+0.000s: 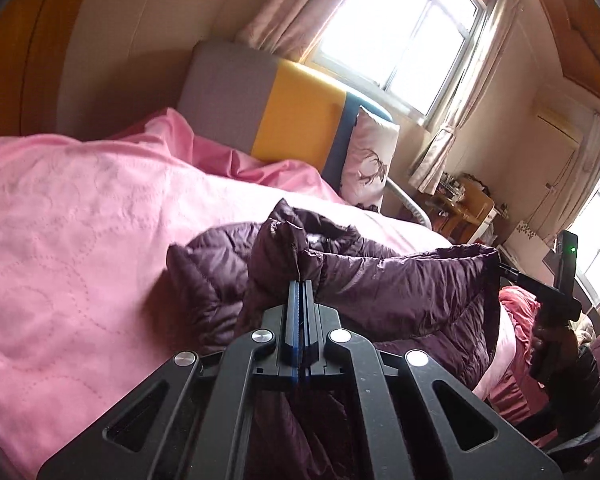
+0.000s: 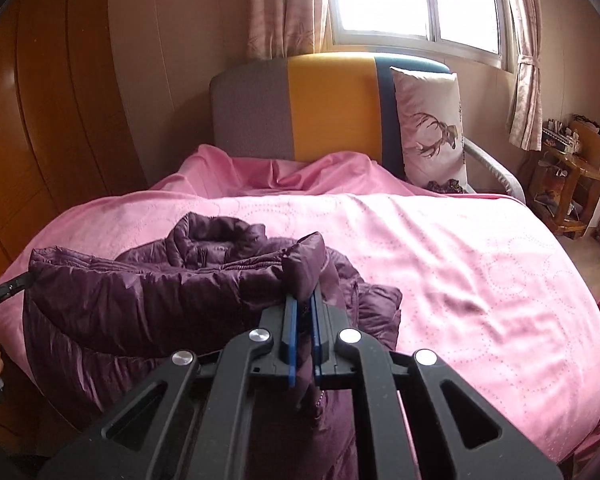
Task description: Fold large clothes
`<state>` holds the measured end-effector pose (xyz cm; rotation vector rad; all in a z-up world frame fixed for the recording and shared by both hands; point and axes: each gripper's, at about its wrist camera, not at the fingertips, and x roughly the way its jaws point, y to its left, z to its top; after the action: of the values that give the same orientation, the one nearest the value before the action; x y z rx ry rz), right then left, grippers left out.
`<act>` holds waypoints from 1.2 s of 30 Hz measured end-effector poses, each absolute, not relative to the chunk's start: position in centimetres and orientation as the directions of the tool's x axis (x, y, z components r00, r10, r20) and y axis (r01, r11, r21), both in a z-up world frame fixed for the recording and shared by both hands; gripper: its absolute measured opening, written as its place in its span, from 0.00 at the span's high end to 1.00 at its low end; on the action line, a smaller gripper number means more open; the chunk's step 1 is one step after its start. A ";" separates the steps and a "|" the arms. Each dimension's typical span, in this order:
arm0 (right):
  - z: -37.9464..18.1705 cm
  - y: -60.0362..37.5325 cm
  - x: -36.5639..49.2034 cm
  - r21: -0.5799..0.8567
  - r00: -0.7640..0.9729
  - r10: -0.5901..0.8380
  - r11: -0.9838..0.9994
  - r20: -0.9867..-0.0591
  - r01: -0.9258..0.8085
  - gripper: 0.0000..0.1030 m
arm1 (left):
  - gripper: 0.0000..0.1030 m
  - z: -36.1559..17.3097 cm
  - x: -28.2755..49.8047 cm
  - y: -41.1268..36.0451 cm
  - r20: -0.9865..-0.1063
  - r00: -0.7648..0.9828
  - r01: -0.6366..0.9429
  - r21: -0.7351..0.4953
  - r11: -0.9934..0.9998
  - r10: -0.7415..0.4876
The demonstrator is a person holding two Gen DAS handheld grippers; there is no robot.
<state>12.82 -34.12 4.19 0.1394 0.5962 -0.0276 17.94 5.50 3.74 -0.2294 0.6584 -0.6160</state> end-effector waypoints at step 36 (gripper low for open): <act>-10.1 -37.5 36.3 0.117 0.602 -0.098 0.944 -0.793 0.309 0.89 | 1.00 -7.2 40.2 -1.2 -0.802 0.538 0.158 -0.206 0.966 -0.259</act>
<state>36.25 -37.46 -10.14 0.2537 0.8966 -0.2388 40.25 -1.15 -7.16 -0.1128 0.9720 -0.2486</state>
